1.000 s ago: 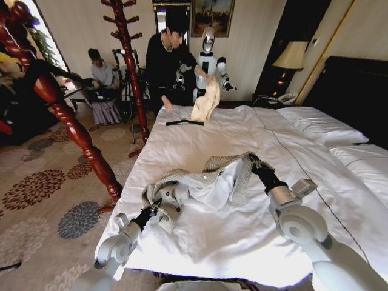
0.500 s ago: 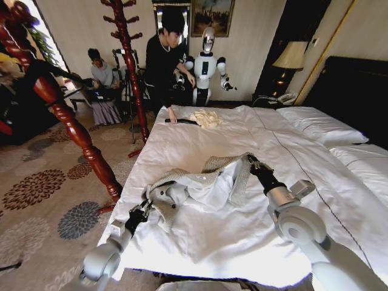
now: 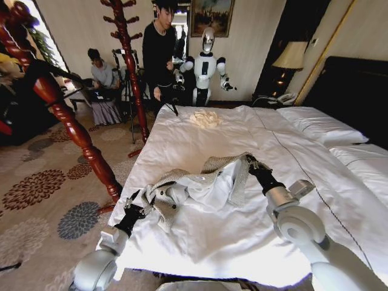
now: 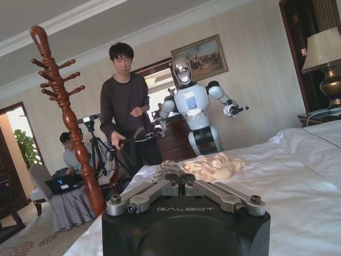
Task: Pick up the clothes from the bed and hang them on the clothes hanger.
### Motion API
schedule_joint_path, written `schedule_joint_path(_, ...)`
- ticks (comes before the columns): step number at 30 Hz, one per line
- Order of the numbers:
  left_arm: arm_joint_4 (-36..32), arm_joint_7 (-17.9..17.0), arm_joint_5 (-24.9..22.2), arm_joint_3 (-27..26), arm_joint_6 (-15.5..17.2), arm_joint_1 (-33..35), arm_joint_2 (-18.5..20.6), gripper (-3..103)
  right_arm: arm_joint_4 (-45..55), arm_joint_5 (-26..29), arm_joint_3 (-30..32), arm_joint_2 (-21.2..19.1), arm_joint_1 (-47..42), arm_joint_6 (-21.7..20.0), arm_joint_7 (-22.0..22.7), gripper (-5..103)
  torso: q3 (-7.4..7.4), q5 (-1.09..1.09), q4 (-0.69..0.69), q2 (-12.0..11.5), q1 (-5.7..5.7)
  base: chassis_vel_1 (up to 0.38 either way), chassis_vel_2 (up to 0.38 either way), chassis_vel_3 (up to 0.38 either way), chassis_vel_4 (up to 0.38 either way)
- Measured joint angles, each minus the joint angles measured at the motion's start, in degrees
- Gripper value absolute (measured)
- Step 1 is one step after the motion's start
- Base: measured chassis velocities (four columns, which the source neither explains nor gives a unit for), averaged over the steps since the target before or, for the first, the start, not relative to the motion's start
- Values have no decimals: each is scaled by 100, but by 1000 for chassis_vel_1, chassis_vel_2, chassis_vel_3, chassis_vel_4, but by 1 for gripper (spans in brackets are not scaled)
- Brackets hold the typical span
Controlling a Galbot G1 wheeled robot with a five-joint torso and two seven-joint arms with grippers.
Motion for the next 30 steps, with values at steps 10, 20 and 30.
schedule_joint_path(10, 632, 26, -246, 452, 177, -795, -11, 100, -76, 21, -73, -50, 74, -2, -33, 1, 0, 0, 0, 0, 0, 0, 0, 0, 0)
schedule_joint_path(20, 1254, -296, -717, 1240, 494, -1786, -64, 100, -82, -7, -93, 23, 14, -4, -41, 1, 1, 0, 0, 0, 1, 0, 0, 0, 0)
schedule_joint_path(30, 1527, -490, -819, 1394, 804, -2078, -63, 96, -56, -13, -53, -13, -45, -5, -41, 1, 1, 1, 1, 0, 1, 0, 0, 0, 0)
